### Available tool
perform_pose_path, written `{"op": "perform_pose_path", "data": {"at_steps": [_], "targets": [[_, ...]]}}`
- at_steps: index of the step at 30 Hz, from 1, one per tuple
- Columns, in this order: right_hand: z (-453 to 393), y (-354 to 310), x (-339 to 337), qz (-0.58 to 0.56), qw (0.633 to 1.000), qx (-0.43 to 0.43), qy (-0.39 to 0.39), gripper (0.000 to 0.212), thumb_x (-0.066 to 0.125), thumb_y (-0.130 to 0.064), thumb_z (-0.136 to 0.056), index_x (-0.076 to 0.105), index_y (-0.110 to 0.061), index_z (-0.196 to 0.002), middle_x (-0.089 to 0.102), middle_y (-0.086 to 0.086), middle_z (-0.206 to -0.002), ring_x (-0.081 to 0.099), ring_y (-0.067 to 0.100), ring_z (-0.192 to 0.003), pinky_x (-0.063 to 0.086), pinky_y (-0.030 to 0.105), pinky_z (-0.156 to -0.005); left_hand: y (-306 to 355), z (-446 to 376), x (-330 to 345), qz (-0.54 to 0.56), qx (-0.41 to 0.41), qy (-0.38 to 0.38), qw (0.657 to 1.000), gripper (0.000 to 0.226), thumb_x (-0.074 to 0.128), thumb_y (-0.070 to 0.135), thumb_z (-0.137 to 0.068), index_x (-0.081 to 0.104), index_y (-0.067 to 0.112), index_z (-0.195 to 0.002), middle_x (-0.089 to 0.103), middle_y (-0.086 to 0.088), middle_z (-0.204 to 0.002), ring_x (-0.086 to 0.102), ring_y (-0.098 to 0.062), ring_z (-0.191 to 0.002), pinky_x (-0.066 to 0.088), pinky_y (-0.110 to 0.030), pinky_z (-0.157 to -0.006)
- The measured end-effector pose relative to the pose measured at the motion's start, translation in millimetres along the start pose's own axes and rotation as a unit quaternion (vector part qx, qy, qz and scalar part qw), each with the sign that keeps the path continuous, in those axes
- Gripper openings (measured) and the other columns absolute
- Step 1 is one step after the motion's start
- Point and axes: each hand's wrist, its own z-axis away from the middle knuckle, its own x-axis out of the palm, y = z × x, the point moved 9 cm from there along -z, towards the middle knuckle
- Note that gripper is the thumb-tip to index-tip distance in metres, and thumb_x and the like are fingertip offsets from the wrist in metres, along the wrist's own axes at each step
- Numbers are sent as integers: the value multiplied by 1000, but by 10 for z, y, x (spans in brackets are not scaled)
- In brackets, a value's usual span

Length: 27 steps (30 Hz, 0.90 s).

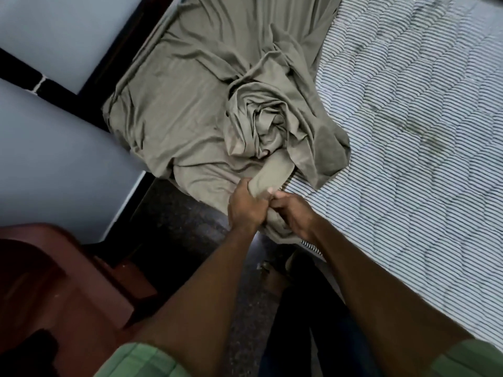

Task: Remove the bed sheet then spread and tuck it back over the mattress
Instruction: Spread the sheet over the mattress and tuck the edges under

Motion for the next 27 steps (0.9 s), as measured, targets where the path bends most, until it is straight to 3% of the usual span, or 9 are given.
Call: {"op": "perform_pose_path", "data": {"at_steps": [3,6,9,11,15,18,20,23,27], "targets": [[-33,77,-237,-47,998,27,33,35,50,-3,-77,78,-16,-92,70,8,-90,61,21,-82,48,31,-76,79,-60,-120,-45,45,70,996,25,57,33,-101,65,9,-109,71,-17,-107,62,-38,-102,39,-38,-79],[-164,7,-448,-58,990,-12,127,27,55,0,-93,74,-14,-107,75,5,-92,65,17,-77,54,25,-65,62,-182,-218,116,24,77,990,37,44,37,-103,65,8,-94,71,-16,-97,66,-34,-94,50,-43,-82],[-316,-55,-245,-32,992,-2,126,28,71,-15,-94,68,-15,-121,74,8,-97,68,15,-76,53,23,-57,-92,-330,-205,401,-137,39,905,45,47,45,-100,72,8,-94,75,-13,-99,71,-32,-98,58,-48,-92],[-429,-153,28,-28,994,9,106,23,64,-21,-97,69,-12,-117,76,7,-97,70,17,-81,55,26,-61,-69,-340,-116,471,-202,-46,857,48,50,48,-103,74,6,-108,77,-16,-102,74,-31,-98,59,-43,-92],[-610,-281,426,-87,991,45,88,39,51,-28,-101,67,-3,-126,71,19,-122,70,33,-107,58,42,-93,17,-451,-268,344,-127,-131,921,53,84,40,-80,72,8,-120,77,-14,-110,74,-30,-103,59,-47,-95],[-539,-401,413,-43,991,19,123,16,54,-14,-100,69,-9,-97,70,13,-88,63,13,-59,53,26,-57,67,-628,-554,231,-54,-73,969,54,91,25,-71,69,14,-118,77,0,-105,75,-13,-93,60,-29,-83],[-493,-439,337,8,991,7,131,16,58,-9,-95,64,-14,-81,59,3,-66,51,8,-44,45,21,-49,133,-773,-787,185,-3,-17,983,45,87,21,-76,67,16,-116,74,7,-102,71,-4,-87,56,-19,-78],[-424,-589,378,-27,997,-14,69,12,64,-13,-95,67,-15,-83,57,-5,-60,52,10,-57,46,25,-62,170,-969,-1286,139,61,161,975,34,77,26,-83,66,14,-114,72,2,-105,68,-13,-93,56,-33,-90],[-331,-1213,703,-96,986,-133,-25,9,68,-6,-90,69,-16,-89,68,-1,-84,64,9,-76,52,27,-78,330,-799,-1724,70,105,384,915,25,58,29,-96,63,14,-116,64,-2,-111,61,-19,-104,48,-46,-97]]}}
